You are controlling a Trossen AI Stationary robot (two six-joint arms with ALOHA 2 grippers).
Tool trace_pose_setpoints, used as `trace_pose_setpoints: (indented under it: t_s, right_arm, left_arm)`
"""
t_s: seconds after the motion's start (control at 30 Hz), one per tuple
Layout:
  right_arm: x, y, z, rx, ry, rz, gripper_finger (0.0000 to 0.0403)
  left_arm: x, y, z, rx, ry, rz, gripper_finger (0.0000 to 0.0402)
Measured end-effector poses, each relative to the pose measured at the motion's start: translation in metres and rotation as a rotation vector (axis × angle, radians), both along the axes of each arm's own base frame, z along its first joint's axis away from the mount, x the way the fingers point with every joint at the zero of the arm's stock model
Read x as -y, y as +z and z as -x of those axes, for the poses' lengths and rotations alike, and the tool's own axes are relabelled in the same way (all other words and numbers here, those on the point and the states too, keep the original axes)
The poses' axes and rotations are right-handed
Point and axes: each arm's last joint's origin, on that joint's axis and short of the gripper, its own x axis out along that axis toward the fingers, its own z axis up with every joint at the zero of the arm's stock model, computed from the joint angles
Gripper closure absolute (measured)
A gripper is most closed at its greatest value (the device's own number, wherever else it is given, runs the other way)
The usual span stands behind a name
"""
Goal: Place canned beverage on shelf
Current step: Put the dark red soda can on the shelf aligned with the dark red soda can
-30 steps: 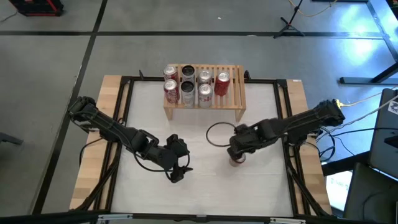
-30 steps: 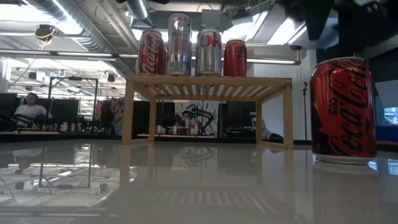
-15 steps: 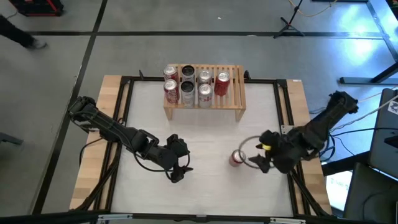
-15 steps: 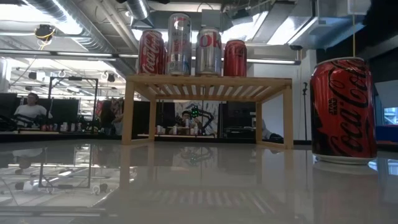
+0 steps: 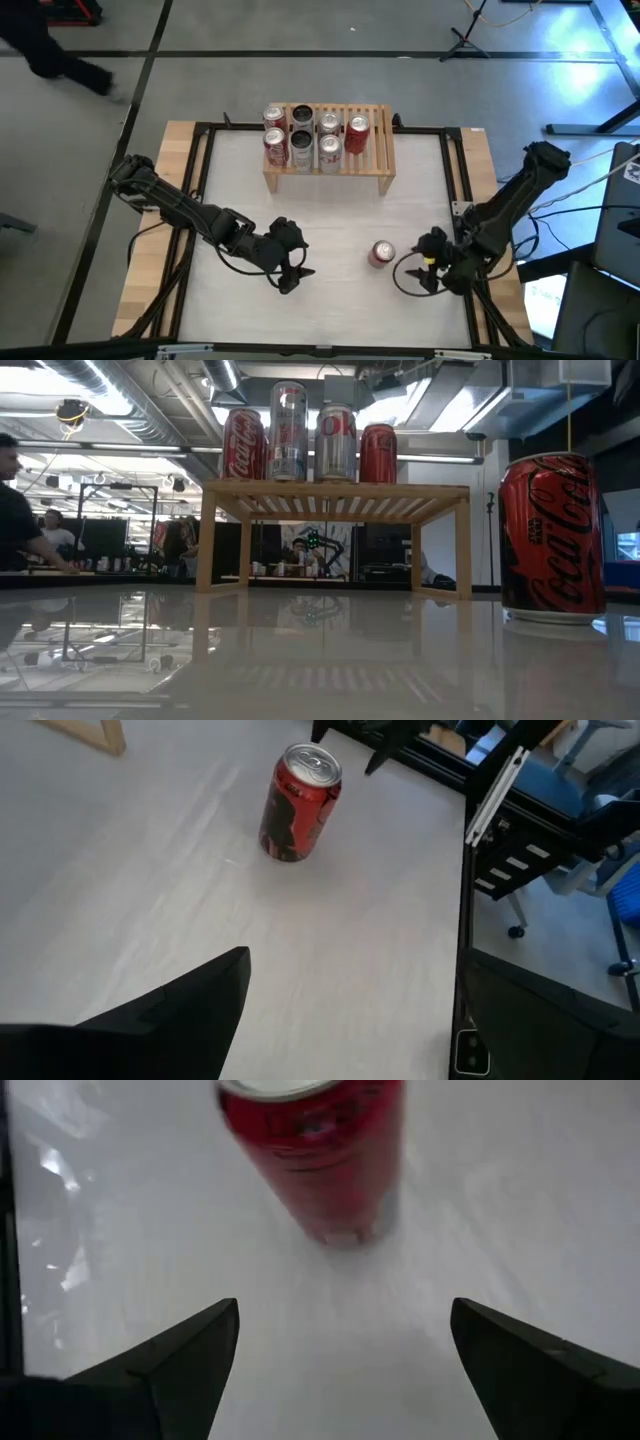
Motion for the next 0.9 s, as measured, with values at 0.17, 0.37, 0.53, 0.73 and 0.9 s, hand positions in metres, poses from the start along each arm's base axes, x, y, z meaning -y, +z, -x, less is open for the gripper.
trace_pose_setpoints:
  t_s: [0.17, 0.37, 0.53, 0.73, 0.9]
  right_arm:
    - [0.004, -0.035, 0.000, 0.151, 0.068, 0.119, 0.0052]
    - [0.010, -0.053, 0.000, 0.314, 0.116, 0.226, 0.0052]
    - [0.012, -0.063, 0.001, 0.373, 0.121, 0.210, 0.0052]
    - [0.011, -0.066, -0.010, 0.424, 0.125, 0.267, 0.0052]
    - [0.011, -0.076, -0.026, 0.418, 0.123, 0.316, 0.0052]
  left_arm:
    - [0.000, 0.000, 0.000, 0.000, 0.003, 0.004, 0.0050]
    - [0.000, 0.000, 0.000, -0.001, 0.002, 0.004, 0.0050]
    - [0.000, 0.000, 0.000, -0.001, 0.002, 0.005, 0.0050]
    - [0.000, 0.000, 0.000, -0.001, 0.001, 0.002, 0.0050]
    - [0.000, 0.000, 0.000, 0.001, 0.007, -0.001, 0.0050]
